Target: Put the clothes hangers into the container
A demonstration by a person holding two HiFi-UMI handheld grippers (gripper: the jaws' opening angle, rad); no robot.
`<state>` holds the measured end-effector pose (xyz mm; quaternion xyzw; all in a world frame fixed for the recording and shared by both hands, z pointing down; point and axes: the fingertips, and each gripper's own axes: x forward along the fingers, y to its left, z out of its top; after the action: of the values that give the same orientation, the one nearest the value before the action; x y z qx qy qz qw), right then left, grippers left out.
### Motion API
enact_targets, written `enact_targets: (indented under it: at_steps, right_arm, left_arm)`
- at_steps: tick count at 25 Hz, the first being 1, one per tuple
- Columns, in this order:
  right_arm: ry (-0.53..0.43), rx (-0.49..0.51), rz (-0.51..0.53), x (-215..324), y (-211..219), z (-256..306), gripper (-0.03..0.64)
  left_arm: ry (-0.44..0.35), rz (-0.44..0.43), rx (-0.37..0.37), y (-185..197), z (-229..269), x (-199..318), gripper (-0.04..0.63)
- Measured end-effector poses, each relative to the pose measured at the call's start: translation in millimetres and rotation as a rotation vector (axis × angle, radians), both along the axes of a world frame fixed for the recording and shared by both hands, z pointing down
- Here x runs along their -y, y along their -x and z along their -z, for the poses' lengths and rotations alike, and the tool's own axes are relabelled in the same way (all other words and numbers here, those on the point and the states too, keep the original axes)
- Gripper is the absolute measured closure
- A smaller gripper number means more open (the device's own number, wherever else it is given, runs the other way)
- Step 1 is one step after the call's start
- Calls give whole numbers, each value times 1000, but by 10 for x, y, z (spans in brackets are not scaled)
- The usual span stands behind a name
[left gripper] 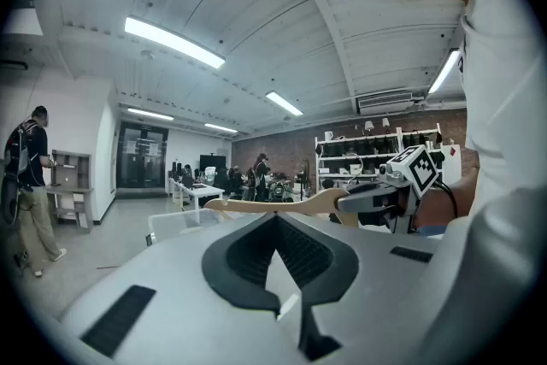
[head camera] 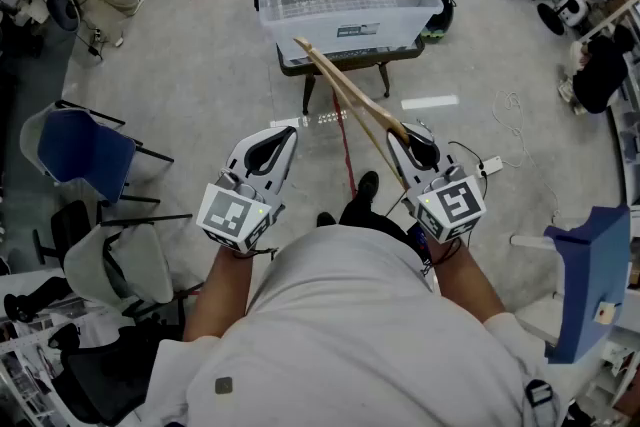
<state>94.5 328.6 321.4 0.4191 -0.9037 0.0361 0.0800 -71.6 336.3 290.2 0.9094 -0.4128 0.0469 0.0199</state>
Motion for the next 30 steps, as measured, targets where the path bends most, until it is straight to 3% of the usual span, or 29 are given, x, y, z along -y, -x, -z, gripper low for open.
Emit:
enact_targets:
  at_steps: [18, 30]
  right_arm:
    - [12, -1, 21, 493, -21, -40, 549]
    - [26, -8, 30, 1257, -400, -132, 549]
  left_arm:
    - [20, 36, -4, 12, -81, 441, 580]
    - [44, 47, -1, -334, -195, 1223, 580]
